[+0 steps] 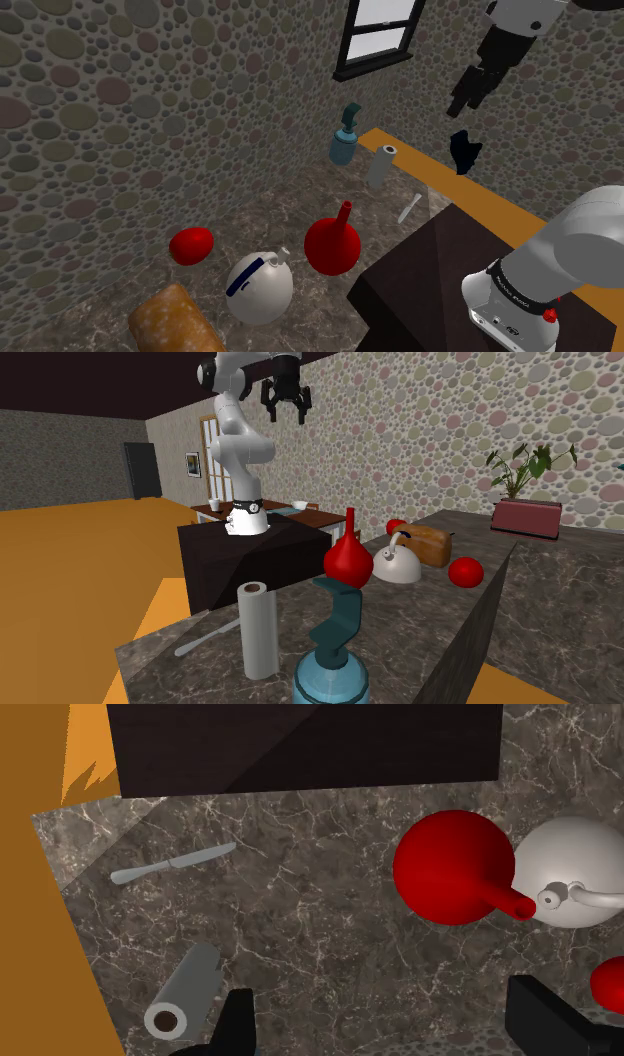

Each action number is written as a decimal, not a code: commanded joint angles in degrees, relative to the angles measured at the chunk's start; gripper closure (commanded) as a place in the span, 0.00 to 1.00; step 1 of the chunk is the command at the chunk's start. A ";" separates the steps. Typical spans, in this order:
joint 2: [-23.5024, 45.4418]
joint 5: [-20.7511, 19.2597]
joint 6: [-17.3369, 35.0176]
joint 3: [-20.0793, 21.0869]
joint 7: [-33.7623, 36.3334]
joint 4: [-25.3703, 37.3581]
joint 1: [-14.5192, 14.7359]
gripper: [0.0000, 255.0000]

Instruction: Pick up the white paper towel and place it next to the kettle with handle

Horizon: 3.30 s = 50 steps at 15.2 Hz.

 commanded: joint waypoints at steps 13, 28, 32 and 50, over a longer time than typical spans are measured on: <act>17.73 -3.48 20.42 -8.35 -9.87 -3.90 -3.13 0.00; 50.52 2.78 39.45 -15.78 -25.23 7.53 -5.54 0.00; 59.81 6.31 41.86 -15.69 -29.71 13.45 -7.36 0.00; 74.74 11.16 47.59 -13.40 -34.89 21.59 -10.94 0.00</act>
